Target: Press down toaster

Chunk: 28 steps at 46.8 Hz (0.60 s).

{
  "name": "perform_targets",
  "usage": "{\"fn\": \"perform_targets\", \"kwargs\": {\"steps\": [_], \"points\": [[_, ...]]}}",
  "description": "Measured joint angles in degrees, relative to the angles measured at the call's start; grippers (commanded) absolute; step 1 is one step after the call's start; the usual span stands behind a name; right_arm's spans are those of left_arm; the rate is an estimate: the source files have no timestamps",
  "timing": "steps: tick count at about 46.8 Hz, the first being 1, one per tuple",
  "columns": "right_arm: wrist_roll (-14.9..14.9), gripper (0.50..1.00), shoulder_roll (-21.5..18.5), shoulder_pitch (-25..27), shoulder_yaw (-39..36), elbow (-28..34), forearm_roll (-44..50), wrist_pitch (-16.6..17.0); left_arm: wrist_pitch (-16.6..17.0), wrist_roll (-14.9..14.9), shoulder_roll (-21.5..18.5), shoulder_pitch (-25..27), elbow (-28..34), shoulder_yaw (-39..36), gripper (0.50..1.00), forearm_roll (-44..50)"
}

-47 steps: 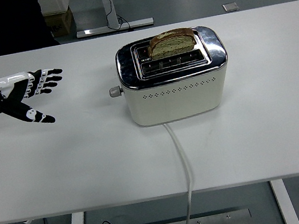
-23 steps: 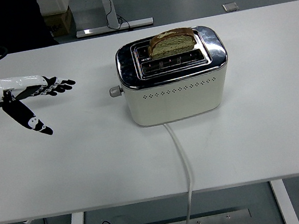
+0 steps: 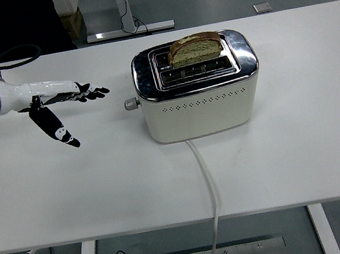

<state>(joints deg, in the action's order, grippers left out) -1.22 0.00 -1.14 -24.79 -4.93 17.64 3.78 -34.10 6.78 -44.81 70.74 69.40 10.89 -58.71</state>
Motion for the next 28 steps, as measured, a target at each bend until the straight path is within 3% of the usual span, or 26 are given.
{"fn": "perform_targets", "kwargs": {"steps": [28], "points": [[0.0, 0.998, 0.0, 0.0, 0.0, 0.0, 0.0, 0.0, 0.1, 0.0, 4.5, -0.3, -1.7, 0.0, 1.0, 0.0]]}}
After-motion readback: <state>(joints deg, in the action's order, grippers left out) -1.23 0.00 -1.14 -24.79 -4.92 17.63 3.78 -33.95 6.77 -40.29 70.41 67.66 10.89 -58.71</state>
